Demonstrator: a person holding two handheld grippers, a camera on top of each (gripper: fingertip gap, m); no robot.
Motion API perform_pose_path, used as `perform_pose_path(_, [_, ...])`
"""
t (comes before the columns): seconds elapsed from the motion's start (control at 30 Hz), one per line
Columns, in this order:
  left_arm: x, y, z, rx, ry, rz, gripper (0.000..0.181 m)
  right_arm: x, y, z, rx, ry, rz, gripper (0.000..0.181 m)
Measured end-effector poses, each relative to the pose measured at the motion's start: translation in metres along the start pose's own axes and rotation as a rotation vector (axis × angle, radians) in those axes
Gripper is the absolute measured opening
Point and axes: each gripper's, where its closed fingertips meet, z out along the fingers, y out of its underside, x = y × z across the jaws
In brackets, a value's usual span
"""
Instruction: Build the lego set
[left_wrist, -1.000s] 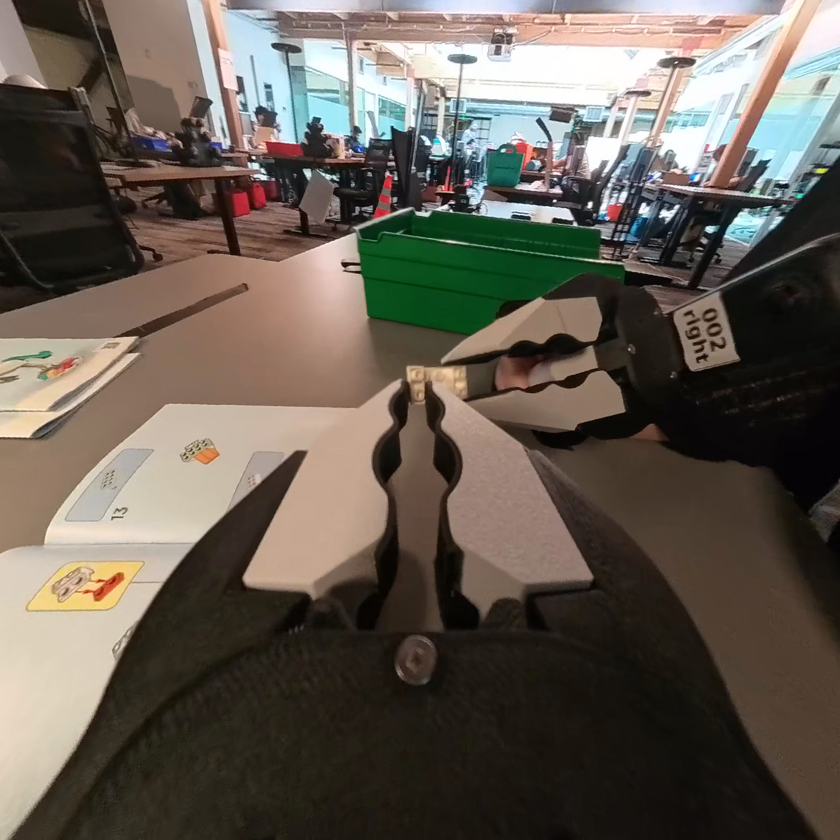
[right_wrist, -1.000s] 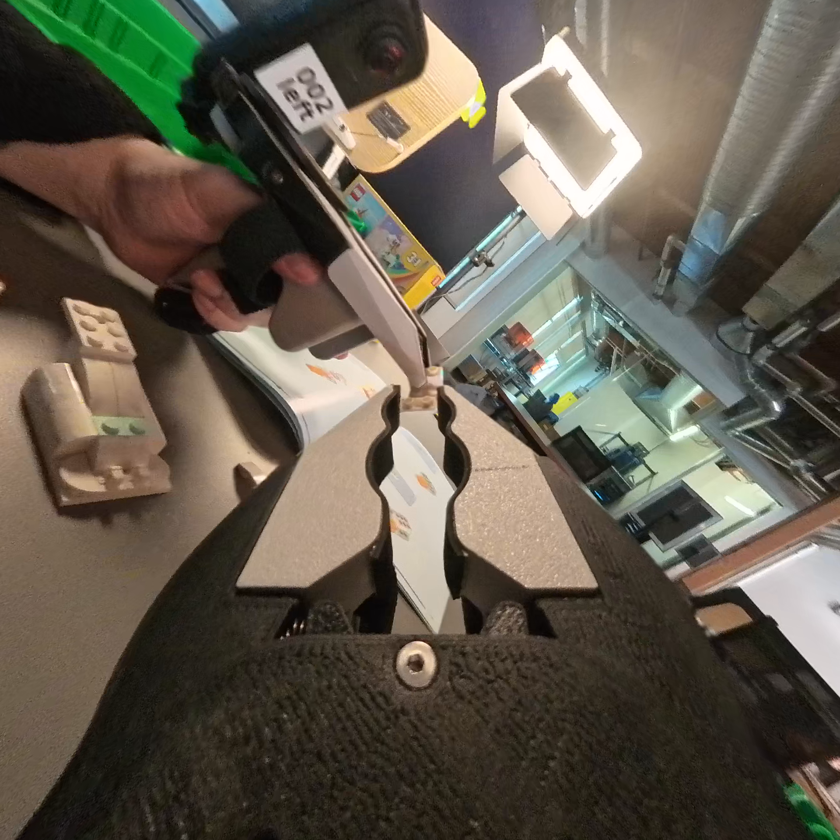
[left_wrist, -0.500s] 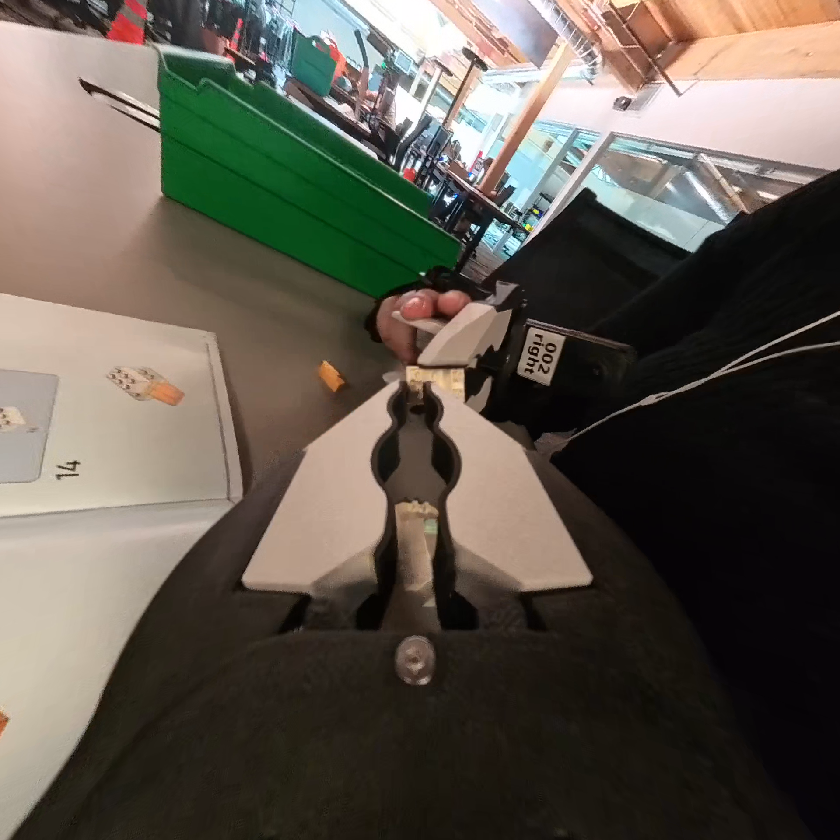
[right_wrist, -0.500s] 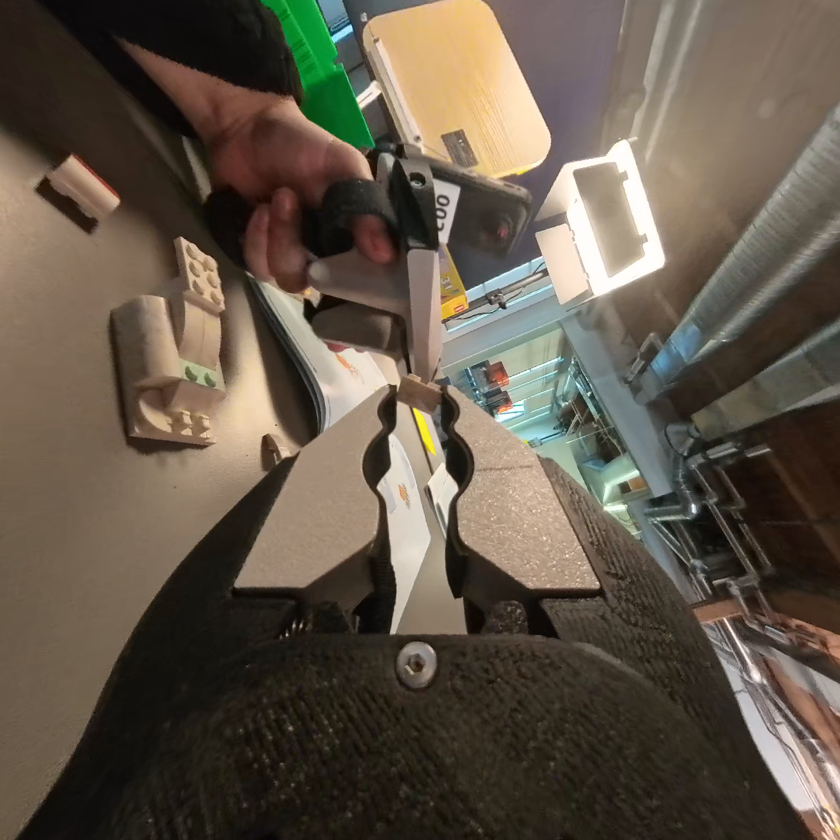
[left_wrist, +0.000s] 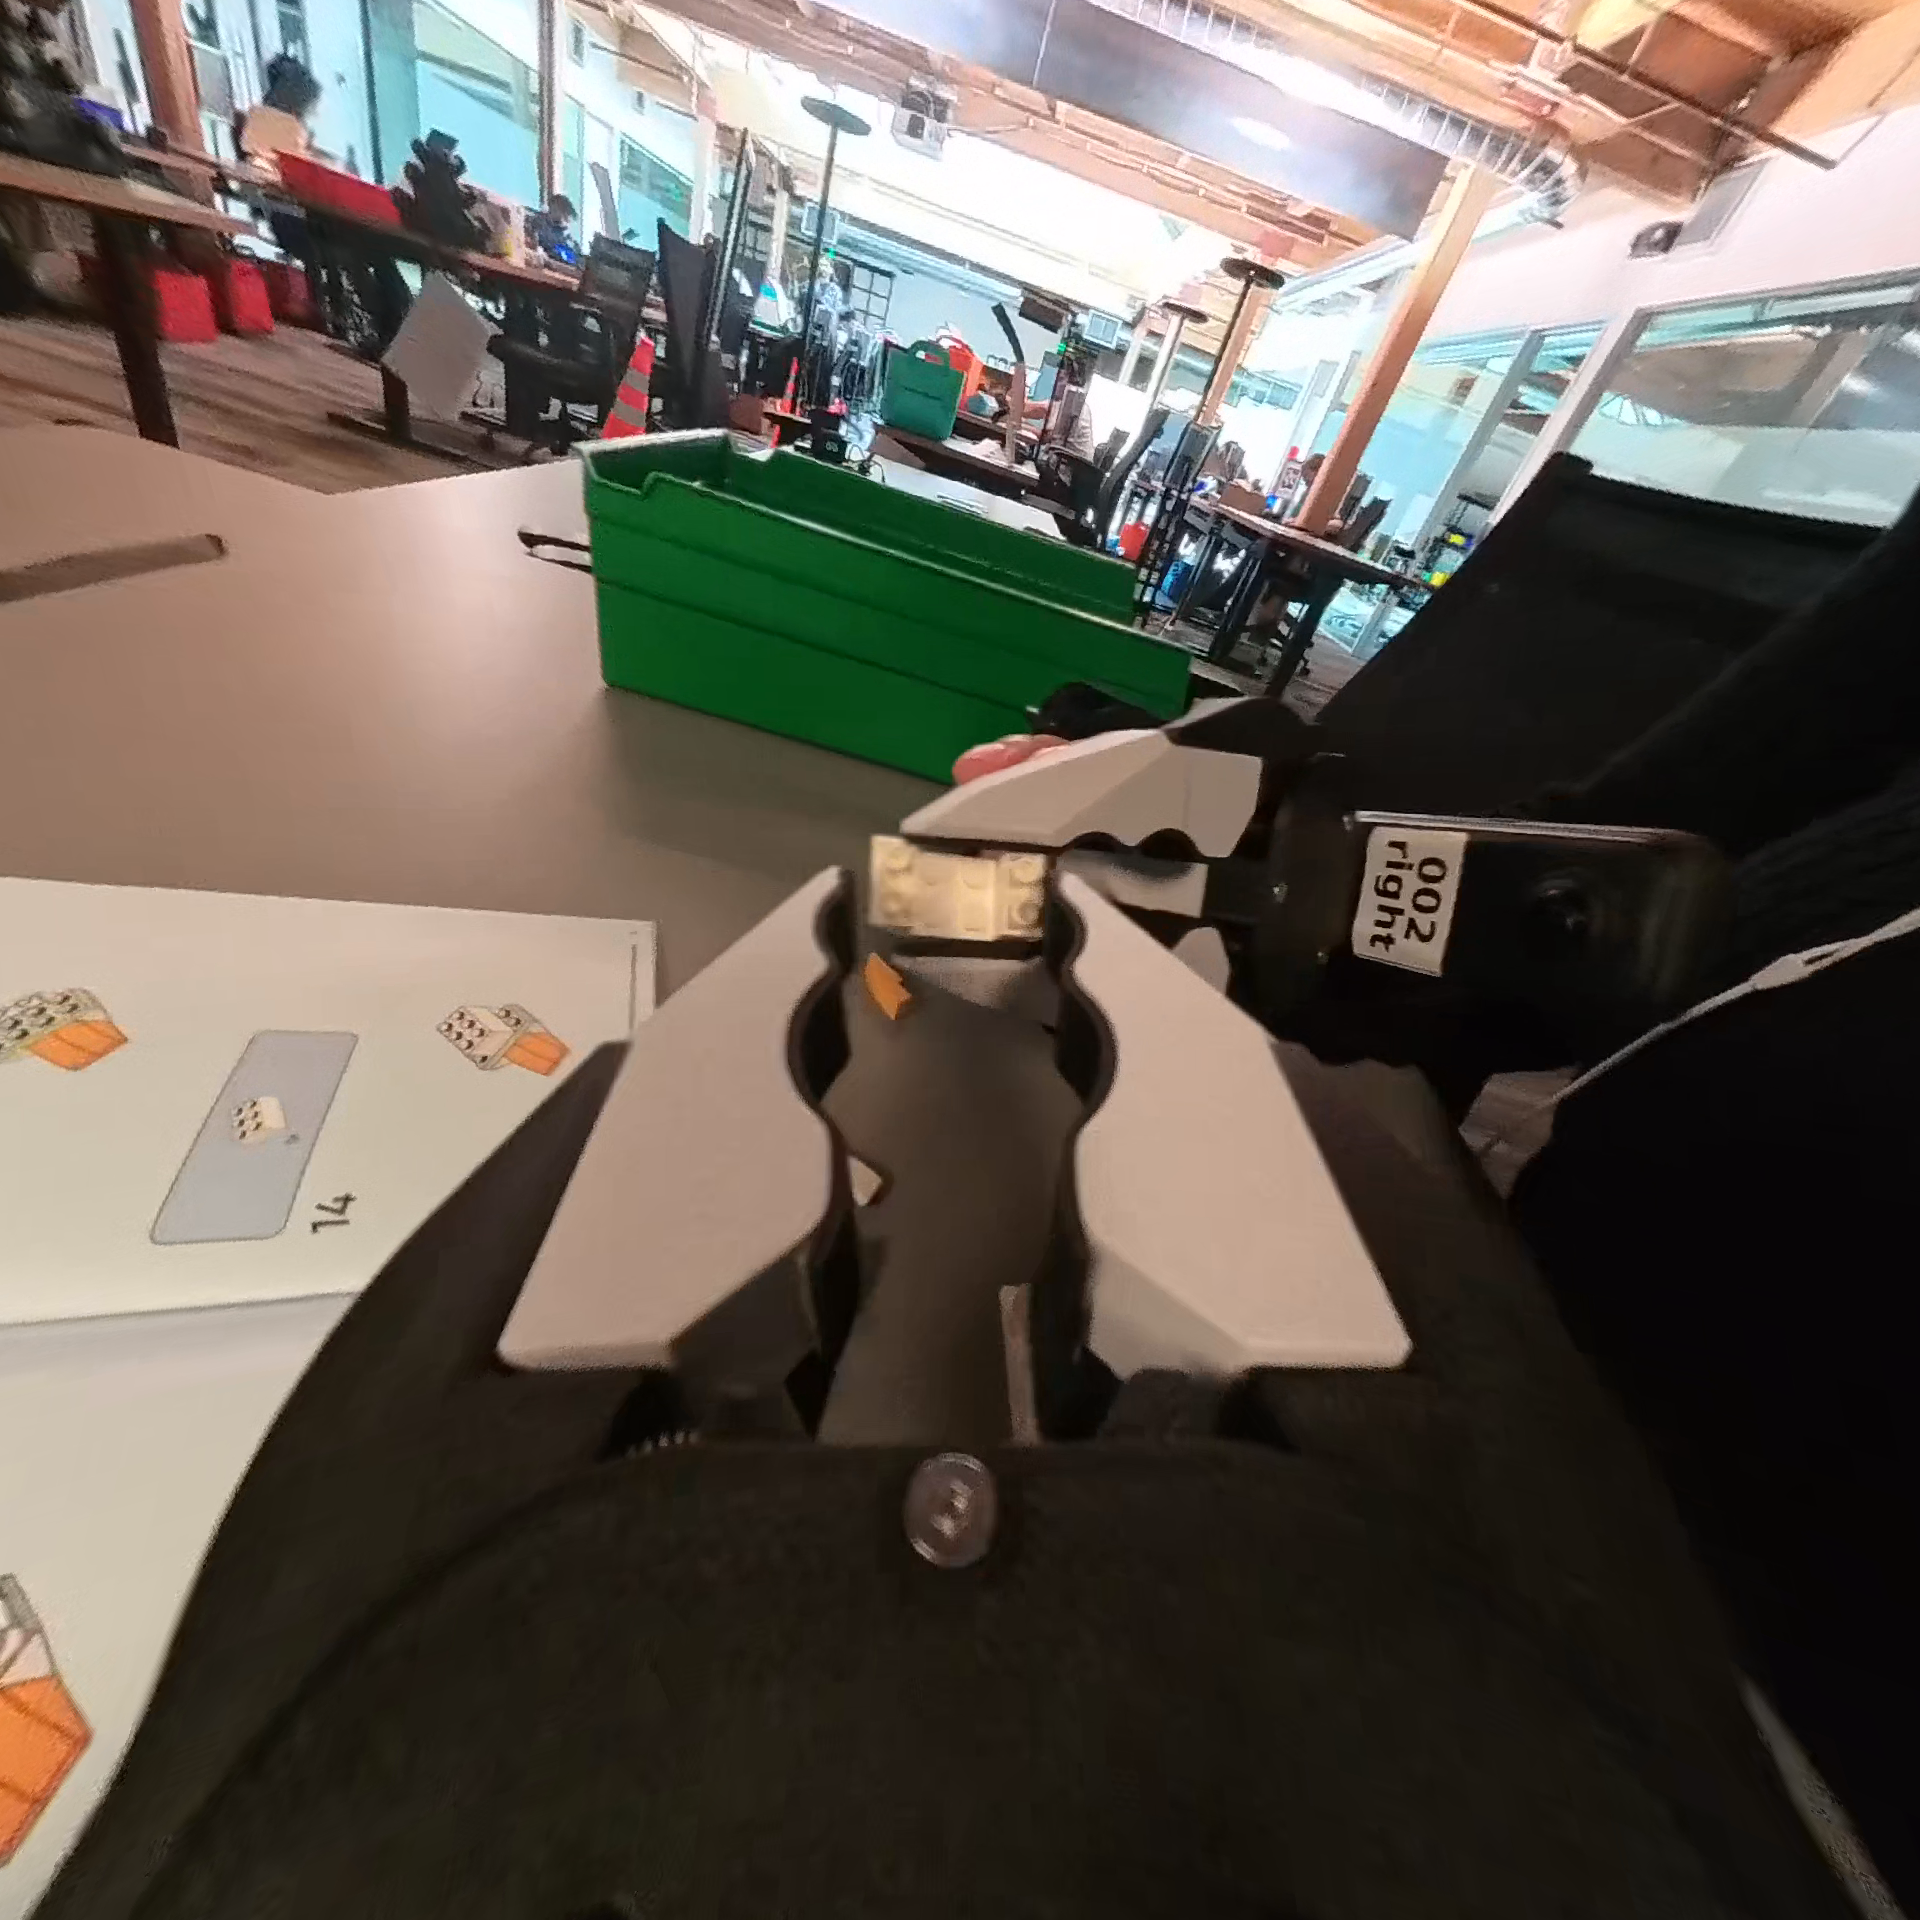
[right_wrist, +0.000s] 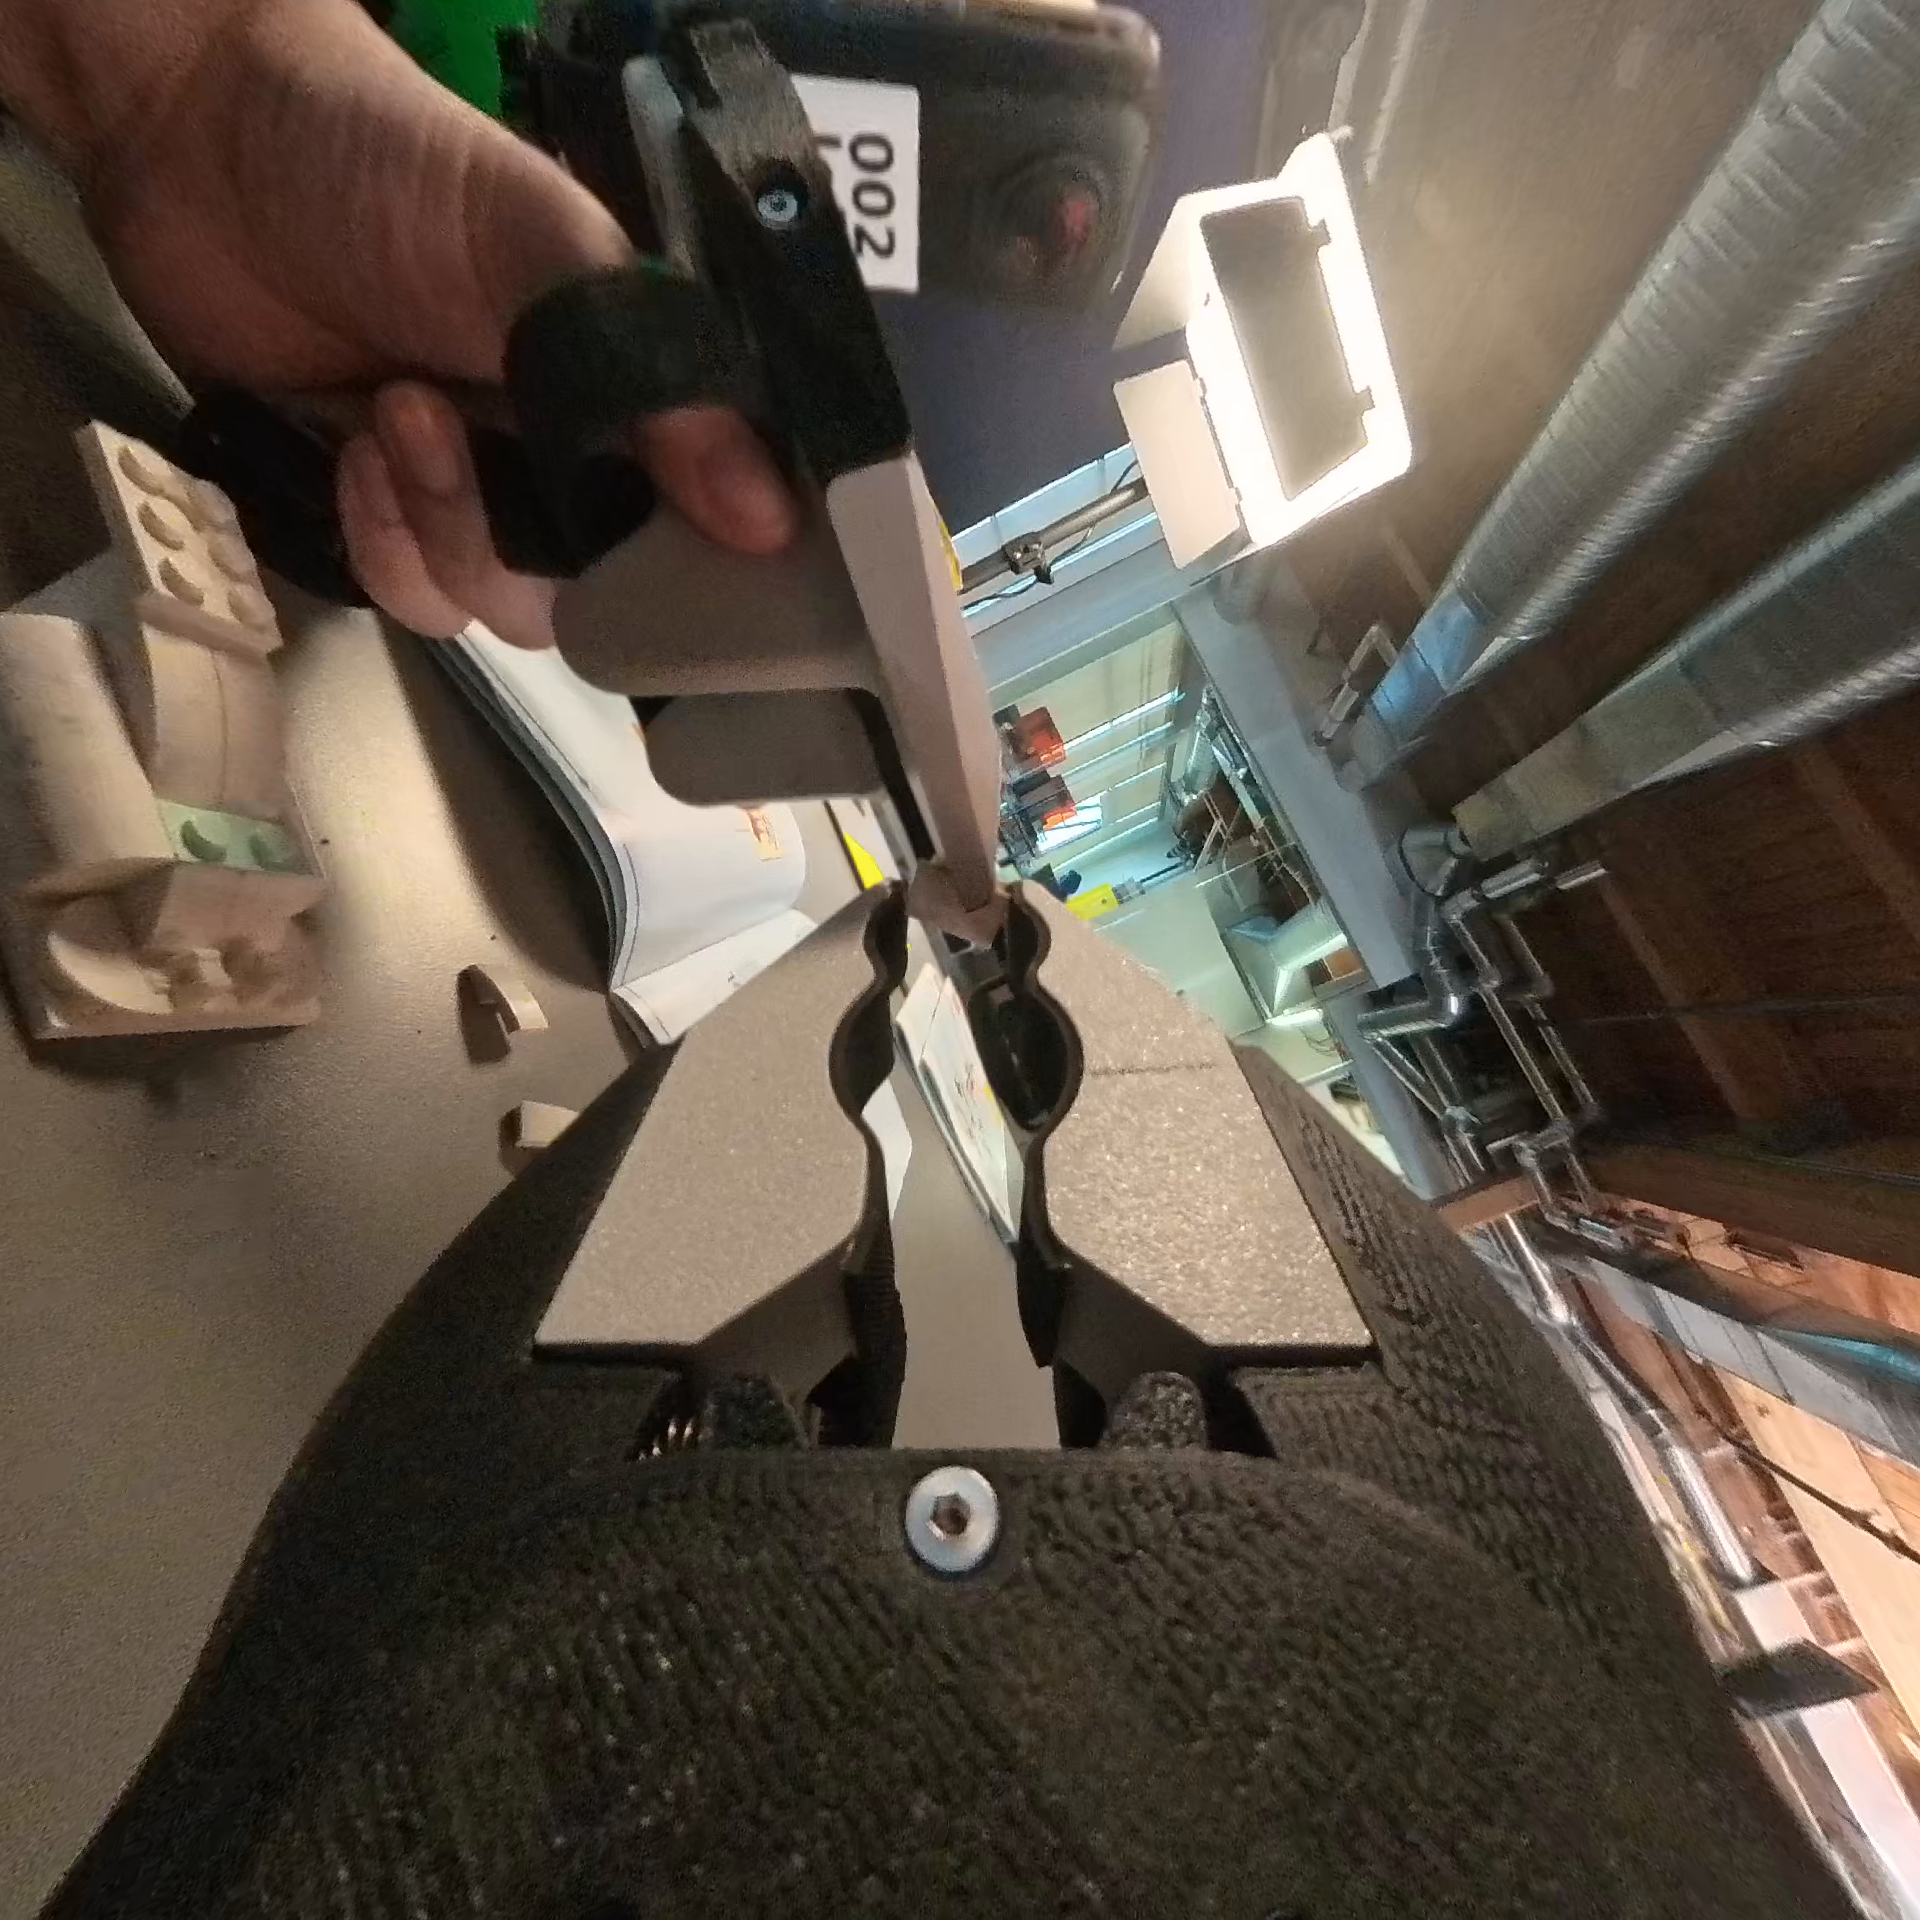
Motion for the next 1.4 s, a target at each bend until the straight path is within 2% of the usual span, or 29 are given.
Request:
perform_pose_path(0.13, [0.0,-0.001,0.0,-0.007,-0.015,0.036,0.032,0.001,0.0,-0.001,0.006,0.002,0.009,0.018])
perform_pose_path(0.2, [-0.006,-0.008,-0.002,0.03,-0.079,0.084,0.032,0.009,0.012,-0.003,-0.04,0.023,0.008,0.031])
perform_pose_path(0.33, [-0.039,-0.038,-0.019,0.144,-0.319,0.171,0.031,0.061,0.064,-0.029,-0.218,0.208,0.122,0.048])
perform_pose_path(0.43, [-0.07,-0.051,-0.033,0.179,-0.526,0.253,0.032,0.07,0.113,-0.056,-0.407,0.235,0.231,0.064])
perform_pose_path(0.5, [-0.084,-0.055,-0.038,0.201,-0.614,0.281,0.032,0.082,0.13,-0.077,-0.49,0.319,0.176,0.071])
perform_pose_path(0.57, [-0.087,-0.057,-0.041,0.228,-0.64,0.282,0.032,0.09,0.125,-0.087,-0.471,0.375,0.097,0.073])
perform_pose_path(0.6, [-0.085,-0.057,-0.042,0.239,-0.629,0.282,0.032,0.088,0.126,-0.086,-0.476,0.373,0.09,0.08])
perform_pose_path(0.67, [-0.082,-0.055,-0.046,0.252,-0.62,0.289,0.032,0.079,0.134,-0.079,-0.507,0.335,0.084,0.094])
perform_pose_path(0.77, [-0.079,-0.054,-0.051,0.259,-0.618,0.303,0.032,0.071,0.144,-0.073,-0.554,0.295,0.042,0.1])
perform_pose_path(0.83, [-0.077,-0.055,-0.053,0.265,-0.617,0.314,0.032,0.066,0.149,-0.073,-0.586,0.27,0.032,0.098])
perform_pose_path(0.9, [-0.078,-0.054,-0.054,0.256,-0.625,0.321,0.032,0.067,0.164,-0.079,-0.702,0.28,-0.025,0.077])
perform_pose_path(1.0, [-0.077,-0.052,-0.056,0.248,-0.619,0.321,0.032,0.06,0.18,-0.082,-0.813,0.239,-0.123,0.068])
perform_pose_path(1.07, [-0.08,-0.049,-0.058,0.225,-0.628,0.327,0.032,0.053,0.184,-0.079,-0.827,0.201,-0.129,0.068])
perform_pose_path(1.17, [-0.079,-0.048,-0.058,0.221,-0.623,0.314,0.032,0.052,0.193,-0.076,-0.863,0.211,-0.142,0.082])
perform_pose_path(1.4, [-0.081,-0.044,-0.055,0.237,-0.582,0.197,0.032,0.053,0.21,-0.081,-0.918,0.245,-0.051,0.058])
